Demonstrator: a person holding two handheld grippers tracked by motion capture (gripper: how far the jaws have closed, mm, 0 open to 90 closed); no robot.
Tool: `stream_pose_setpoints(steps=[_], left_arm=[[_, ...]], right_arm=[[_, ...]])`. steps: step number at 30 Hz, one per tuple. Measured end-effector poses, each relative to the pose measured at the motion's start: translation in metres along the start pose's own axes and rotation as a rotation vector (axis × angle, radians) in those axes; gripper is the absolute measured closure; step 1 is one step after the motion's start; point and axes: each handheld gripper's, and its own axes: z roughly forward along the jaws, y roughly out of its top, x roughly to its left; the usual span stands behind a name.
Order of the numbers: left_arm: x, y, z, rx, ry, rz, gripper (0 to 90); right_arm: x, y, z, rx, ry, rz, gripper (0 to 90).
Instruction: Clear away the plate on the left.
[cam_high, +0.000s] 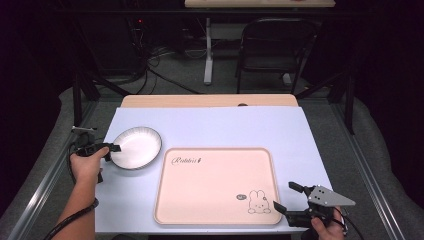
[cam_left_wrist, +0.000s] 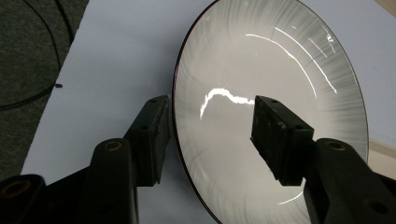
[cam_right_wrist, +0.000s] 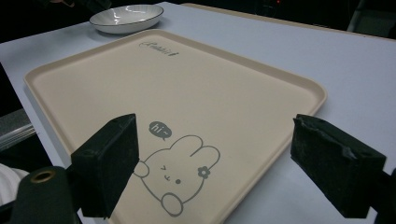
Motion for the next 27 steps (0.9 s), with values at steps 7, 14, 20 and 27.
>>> stream_pose_setpoints(steps=[7, 14, 20, 27], left_arm=[[0.000, -0.001, 0.006, 0.024, -0.004, -0.011, 49.1], [0.004, 0.000, 0.011, 0.053, -0.021, -0.058, 54.0], [0.004, 0.001, 0.015, 0.067, -0.011, -0.075, 56.7], [0.005, 0.001, 0.020, 0.068, -0.014, -0.101, 58.3]], right_arm=[[0.000, 0.000, 0.000, -0.001, 0.000, -0.001, 14.8], [0.000, 0.000, 0.000, 0.001, 0.001, 0.001, 14.8], [0.000, 0.000, 0.000, 0.001, 0.002, 0.000, 14.8], [0.000, 0.000, 0.000, 0.003, 0.004, -0.001, 14.8]])
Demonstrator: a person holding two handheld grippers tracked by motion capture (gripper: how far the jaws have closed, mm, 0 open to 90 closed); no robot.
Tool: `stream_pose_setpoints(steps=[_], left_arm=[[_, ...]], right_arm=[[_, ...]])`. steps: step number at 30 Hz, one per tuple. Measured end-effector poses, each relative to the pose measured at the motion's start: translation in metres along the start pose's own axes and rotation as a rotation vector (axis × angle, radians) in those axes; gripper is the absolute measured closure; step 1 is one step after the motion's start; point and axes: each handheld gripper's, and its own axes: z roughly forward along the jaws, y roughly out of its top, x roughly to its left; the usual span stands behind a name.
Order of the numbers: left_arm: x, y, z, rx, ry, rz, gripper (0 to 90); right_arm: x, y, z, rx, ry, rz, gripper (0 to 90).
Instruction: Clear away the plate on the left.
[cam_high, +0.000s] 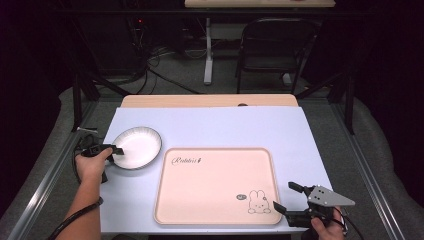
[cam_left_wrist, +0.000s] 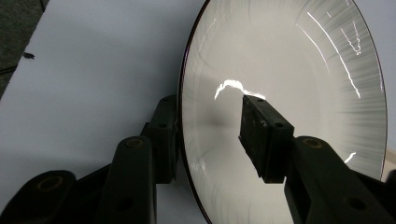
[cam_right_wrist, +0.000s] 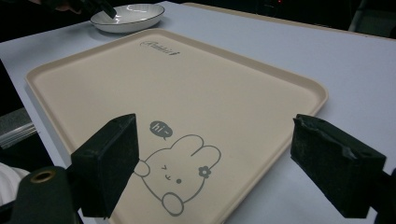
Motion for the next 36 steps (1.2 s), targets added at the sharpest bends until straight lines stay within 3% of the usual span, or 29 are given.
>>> stream_pose_setpoints(steps=[14, 21, 36], left_arm=[[0.007, -0.001, 0.001, -0.010, 0.001, -0.023, 72.6], [0.009, -0.002, 0.001, -0.019, -0.012, -0.034, 73.4], [0.019, -0.004, 0.000, -0.046, -0.078, -0.086, 78.4]], right_arm=[[0.000, 0.000, 0.000, 0.002, 0.002, -0.005, 14.8], [0.000, 0.000, 0.000, 0.005, 0.003, -0.004, 14.9], [0.000, 0.000, 0.000, 0.004, 0.001, 0.000, 14.9]])
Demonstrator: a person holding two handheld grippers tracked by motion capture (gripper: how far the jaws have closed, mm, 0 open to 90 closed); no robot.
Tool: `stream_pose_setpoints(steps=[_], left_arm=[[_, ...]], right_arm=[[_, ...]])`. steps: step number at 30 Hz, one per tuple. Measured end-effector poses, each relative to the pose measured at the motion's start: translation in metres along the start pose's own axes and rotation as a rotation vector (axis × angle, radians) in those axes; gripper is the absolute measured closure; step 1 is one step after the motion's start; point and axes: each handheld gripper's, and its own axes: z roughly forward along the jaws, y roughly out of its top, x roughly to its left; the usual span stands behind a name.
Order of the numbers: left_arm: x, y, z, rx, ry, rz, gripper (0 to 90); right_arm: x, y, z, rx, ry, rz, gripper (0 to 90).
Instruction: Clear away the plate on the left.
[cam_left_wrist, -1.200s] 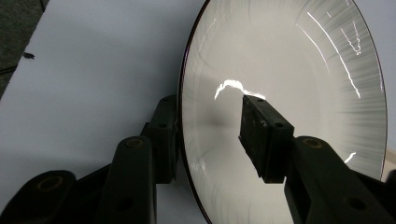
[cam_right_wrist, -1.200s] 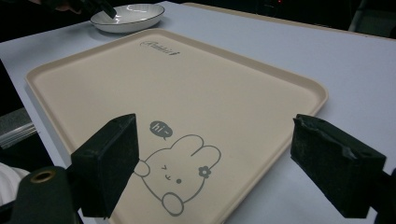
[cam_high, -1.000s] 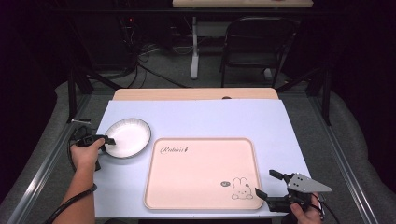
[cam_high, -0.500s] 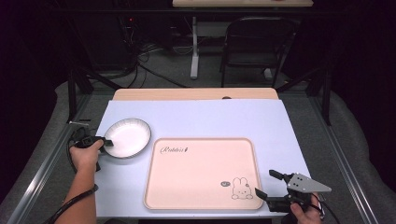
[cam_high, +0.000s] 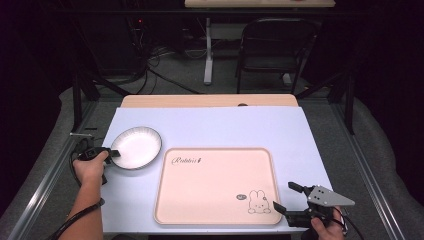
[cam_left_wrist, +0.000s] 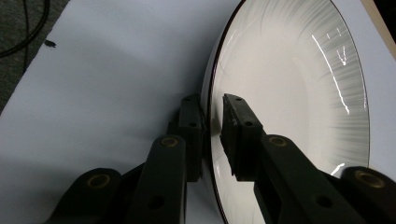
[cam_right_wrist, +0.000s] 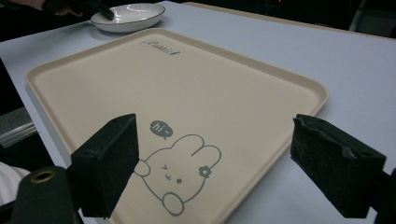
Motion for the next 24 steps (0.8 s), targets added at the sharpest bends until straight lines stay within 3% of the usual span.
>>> stream_pose_setpoints(steps=[8, 15, 24], left_arm=[[0.008, 0.000, -0.001, -0.008, -0.059, -0.042, 81.4], [0.004, 0.001, -0.007, -0.027, -0.077, -0.044, 83.9], [-0.016, 0.005, -0.015, -0.057, -0.006, 0.040, 84.7]], right_arm=[[0.000, 0.000, 0.000, 0.002, 0.000, 0.002, 14.9], [0.000, 0.000, 0.000, 0.002, 0.000, 0.003, 14.9], [0.000, 0.000, 0.000, 0.002, -0.001, 0.003, 14.9]])
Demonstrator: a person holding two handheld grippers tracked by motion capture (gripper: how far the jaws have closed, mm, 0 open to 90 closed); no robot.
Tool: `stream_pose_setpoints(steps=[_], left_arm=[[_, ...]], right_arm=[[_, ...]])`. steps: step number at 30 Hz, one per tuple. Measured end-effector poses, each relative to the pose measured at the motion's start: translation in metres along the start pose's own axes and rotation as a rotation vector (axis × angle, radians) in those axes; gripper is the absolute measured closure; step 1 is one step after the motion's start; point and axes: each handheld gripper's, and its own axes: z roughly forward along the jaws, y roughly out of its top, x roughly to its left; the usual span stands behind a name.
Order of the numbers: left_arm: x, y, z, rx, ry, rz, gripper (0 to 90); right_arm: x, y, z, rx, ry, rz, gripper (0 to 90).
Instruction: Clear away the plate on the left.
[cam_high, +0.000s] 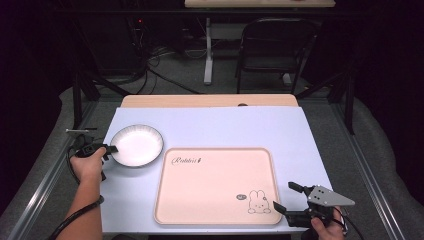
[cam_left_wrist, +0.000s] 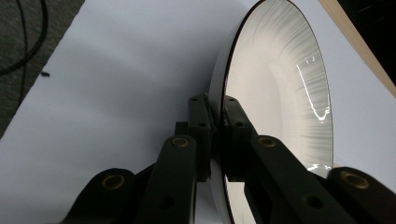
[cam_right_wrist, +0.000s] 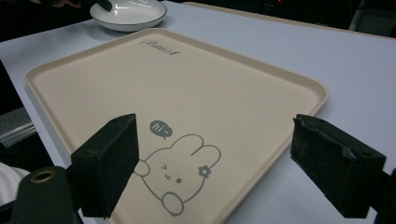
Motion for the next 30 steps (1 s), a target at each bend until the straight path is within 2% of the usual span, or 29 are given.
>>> stream_pose_setpoints(steps=[5, 6, 8, 15, 20, 30], left_arm=[[-0.013, 0.002, -0.003, -0.023, 0.042, 0.057, 84.9], [-0.013, 0.002, -0.003, -0.023, 0.042, 0.057, 84.9], [-0.021, 0.003, -0.005, -0.029, 0.065, 0.099, 84.9], [-0.037, 0.004, -0.009, -0.040, 0.098, 0.150, 84.3], [-0.049, 0.006, -0.015, -0.063, 0.139, 0.200, 84.0], [-0.064, 0.010, -0.034, -0.090, 0.219, 0.286, 83.2]], right_arm=[[0.000, 0.000, 0.000, -0.002, 0.000, 0.002, 14.9], [0.000, 0.000, 0.000, -0.002, 0.000, 0.001, 14.9], [0.000, 0.000, 0.000, -0.002, -0.001, 0.001, 14.9], [0.000, 0.000, 0.000, -0.002, -0.001, 0.001, 14.9], [0.000, 0.000, 0.000, -0.002, -0.002, 0.001, 14.9], [0.000, 0.000, 0.000, -0.005, -0.003, 0.000, 14.9]])
